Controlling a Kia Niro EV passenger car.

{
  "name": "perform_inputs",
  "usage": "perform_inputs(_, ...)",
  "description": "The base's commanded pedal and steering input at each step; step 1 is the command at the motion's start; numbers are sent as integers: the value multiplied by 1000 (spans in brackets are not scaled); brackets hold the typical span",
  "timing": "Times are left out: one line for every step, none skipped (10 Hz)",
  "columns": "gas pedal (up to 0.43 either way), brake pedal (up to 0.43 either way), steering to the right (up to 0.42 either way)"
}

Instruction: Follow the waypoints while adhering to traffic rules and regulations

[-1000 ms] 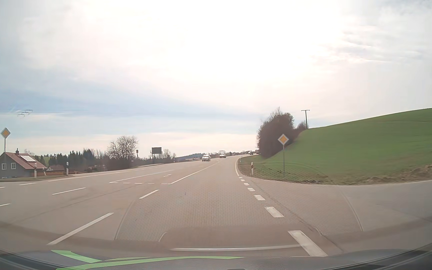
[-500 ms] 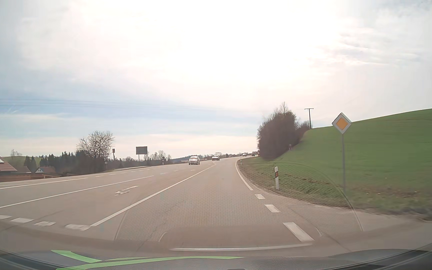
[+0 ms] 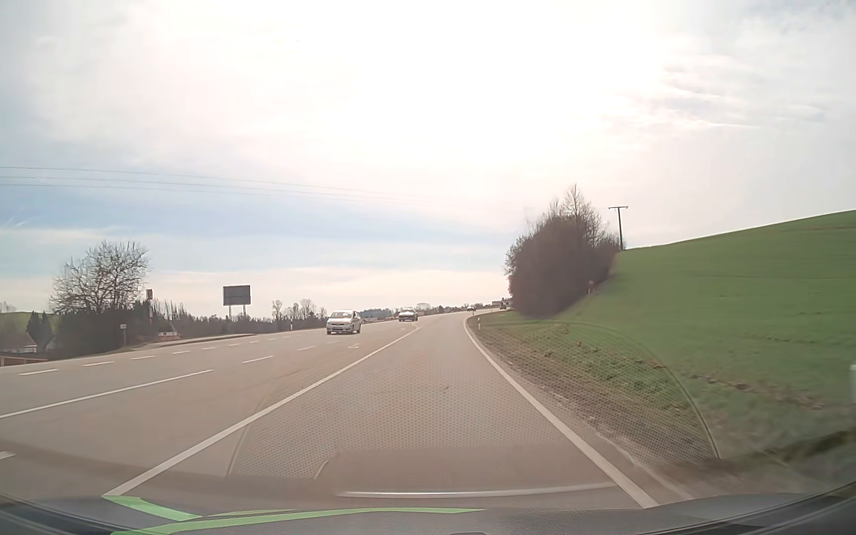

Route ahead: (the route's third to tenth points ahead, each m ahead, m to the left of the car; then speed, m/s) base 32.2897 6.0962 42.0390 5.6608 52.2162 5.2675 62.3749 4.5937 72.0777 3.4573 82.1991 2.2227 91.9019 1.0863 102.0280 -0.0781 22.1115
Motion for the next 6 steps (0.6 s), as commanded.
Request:
perform_inputs(177,0,7)
perform_inputs(177,0,7)
perform_inputs(177,0,6)
perform_inputs(177,0,6)
perform_inputs(177,0,6)
perform_inputs(177,0,6)
